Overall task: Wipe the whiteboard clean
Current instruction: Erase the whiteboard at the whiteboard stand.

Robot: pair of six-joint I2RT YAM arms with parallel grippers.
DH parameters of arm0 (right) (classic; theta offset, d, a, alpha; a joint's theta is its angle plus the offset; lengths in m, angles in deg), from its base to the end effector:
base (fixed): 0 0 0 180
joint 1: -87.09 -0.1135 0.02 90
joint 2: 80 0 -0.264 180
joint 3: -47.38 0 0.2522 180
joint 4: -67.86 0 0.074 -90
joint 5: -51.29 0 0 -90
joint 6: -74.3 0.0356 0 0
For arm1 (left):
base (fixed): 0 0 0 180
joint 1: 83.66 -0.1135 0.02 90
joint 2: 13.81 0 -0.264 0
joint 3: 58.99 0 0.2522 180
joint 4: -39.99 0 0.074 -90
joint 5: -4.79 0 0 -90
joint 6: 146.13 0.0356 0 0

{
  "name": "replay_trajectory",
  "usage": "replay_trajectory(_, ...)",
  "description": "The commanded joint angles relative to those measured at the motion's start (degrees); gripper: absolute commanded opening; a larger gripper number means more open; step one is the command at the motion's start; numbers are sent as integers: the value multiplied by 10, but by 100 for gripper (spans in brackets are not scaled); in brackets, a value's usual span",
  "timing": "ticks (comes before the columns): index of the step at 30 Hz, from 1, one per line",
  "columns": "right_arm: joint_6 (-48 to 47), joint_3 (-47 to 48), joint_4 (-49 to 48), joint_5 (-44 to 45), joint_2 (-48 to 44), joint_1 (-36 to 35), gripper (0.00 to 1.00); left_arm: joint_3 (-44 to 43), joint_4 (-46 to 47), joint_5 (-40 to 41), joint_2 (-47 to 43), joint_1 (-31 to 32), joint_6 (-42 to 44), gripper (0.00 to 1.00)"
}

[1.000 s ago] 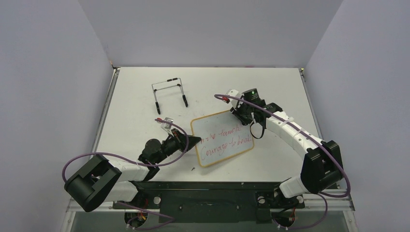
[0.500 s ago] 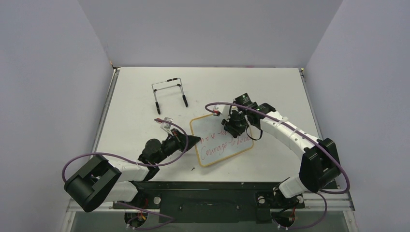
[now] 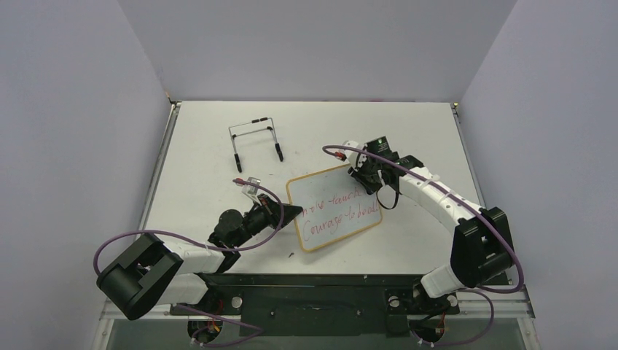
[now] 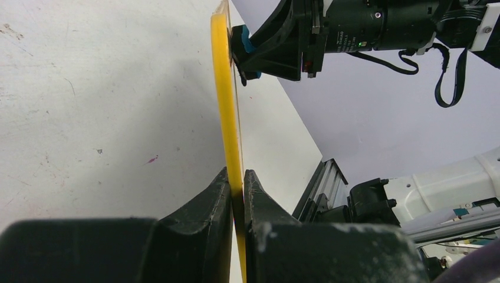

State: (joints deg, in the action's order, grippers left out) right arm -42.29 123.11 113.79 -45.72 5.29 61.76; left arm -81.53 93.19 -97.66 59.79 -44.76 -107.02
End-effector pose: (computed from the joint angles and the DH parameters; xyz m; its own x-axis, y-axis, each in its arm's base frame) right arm 0.2774 0.1361 0.2446 -0.4480 -0.7036 -0.5516 -0.7690 0.6180 -0.1637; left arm 0.1607 -0.1395 0.1747 -0.5876 -0.4995 -0.6366 0.5151 0.3758 -0.7703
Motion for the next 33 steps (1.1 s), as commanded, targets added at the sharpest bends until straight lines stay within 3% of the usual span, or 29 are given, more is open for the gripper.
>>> replay_trajectory(1, -50, 6, 48, -98, 4, -25, 0, -12, 63, -41, -27, 7, 21, 0)
replay_trajectory(4, -59, 20, 75, -189, -4, -41, 0, -12, 63, -41, -28, 7, 21, 0)
replay_trajectory(9, -4, 51, 44, -219, -22, -2, 0, -12, 66, -40, -23, 7, 21, 0)
replay_trajectory(13, 56, 50, -24, -146, -26, 43, 0, -20, 74, -47, -7, 7, 18, 0)
replay_trajectory(16, 67, 42, -37, -70, -10, 61, 0, -25, 81, -51, 1, 7, 14, 0)
replay_trajectory(20, 62, 31, -30, -31, 11, 75, 0, -26, 73, -50, -3, 7, 17, 0)
replay_trajectory(25, -1, 16, 41, -141, 13, 67, 0, -26, 67, -47, -7, 7, 21, 0)
replay_trajectory(29, -38, 13, 67, -195, -11, 3, 0, -26, 70, -49, -2, 7, 22, 0)
replay_trajectory(33, -21, 38, 63, -217, -23, 3, 0, -24, 71, -50, -3, 7, 22, 0)
